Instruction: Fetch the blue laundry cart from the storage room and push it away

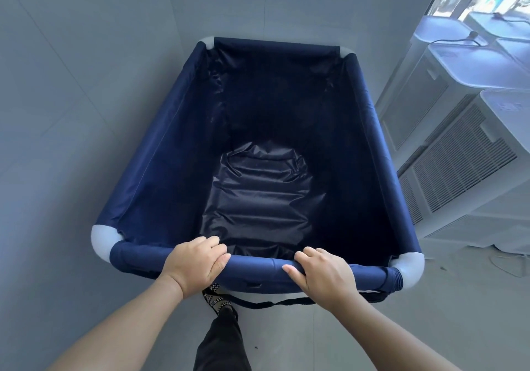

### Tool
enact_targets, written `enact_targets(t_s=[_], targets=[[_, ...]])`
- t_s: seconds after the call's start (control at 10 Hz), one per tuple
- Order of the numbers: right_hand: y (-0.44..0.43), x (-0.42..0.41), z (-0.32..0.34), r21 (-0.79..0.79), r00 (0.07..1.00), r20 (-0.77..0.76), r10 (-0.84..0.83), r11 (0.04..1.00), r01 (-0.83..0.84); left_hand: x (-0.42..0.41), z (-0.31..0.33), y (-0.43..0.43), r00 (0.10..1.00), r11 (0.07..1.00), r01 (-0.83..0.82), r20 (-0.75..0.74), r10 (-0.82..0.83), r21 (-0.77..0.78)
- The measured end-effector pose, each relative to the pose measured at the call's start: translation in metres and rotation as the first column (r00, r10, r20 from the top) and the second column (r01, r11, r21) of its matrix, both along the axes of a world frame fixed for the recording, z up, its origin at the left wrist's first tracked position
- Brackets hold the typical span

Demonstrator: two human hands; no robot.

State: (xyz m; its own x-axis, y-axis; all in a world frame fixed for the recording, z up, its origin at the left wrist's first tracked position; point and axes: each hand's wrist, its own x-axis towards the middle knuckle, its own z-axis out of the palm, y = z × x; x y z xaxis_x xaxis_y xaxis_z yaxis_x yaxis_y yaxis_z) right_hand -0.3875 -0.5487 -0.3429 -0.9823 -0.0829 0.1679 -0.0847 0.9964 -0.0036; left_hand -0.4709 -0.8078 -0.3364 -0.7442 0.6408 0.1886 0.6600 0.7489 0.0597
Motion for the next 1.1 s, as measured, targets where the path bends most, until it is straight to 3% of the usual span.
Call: enact_targets(t_s=[0.3,0.6,0.9,1.1], targets=[[0.001,-0.004,-0.001,-0.002,1.0,-0.012,0.005,1.0,-0.005,-0.003,-0.003,0.0,1.0,1.0,-0.027,0.008,0.027,-0.014],[0.01,-0.014,-0.004,-0.148,0.982,0.183,0.045,0.989,-0.018,-0.015,0.005,0.005,0.995,0.998,-0.012,0.095,0.019,-0.069],[0.009,-0.025,0.007,-0.111,0.957,0.291,0.013,0.994,0.02,-0.025,0.011,0.006,0.989,0.998,0.038,0.144,-0.03,-0.051],[0.005,-0.03,0.021,-0.141,0.979,0.202,-0.026,0.988,0.055,-0.024,0.019,0.003,0.981,0.998,-0.031,0.193,0.02,0.05]])
